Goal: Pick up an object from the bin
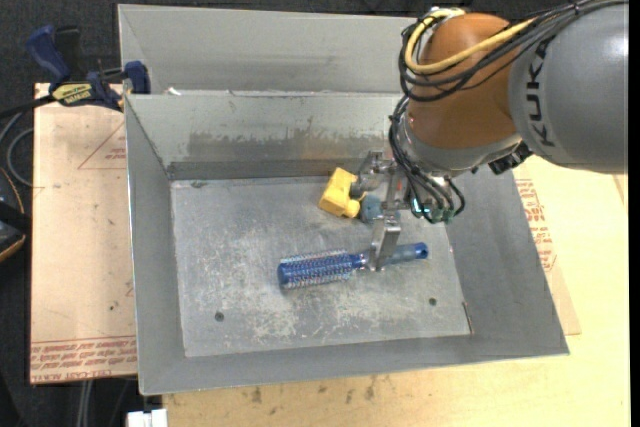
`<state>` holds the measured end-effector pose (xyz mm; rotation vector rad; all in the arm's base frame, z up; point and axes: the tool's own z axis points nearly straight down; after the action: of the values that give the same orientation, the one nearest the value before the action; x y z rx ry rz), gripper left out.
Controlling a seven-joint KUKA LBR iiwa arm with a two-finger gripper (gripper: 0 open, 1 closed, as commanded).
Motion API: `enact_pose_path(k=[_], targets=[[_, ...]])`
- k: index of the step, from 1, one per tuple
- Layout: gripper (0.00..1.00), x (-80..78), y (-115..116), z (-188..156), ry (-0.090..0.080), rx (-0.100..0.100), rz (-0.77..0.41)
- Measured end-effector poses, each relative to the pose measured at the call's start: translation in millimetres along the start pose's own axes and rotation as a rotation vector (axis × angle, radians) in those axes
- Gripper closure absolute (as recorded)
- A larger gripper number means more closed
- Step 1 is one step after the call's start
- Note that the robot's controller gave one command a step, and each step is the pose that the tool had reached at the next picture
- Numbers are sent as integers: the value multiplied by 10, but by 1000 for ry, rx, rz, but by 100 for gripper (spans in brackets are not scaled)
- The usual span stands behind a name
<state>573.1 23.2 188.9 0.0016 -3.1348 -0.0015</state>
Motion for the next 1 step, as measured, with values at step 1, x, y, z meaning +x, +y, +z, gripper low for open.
enact_pose_path(k=[1], targets=[[0, 441, 36, 1131, -19, 0, -204]])
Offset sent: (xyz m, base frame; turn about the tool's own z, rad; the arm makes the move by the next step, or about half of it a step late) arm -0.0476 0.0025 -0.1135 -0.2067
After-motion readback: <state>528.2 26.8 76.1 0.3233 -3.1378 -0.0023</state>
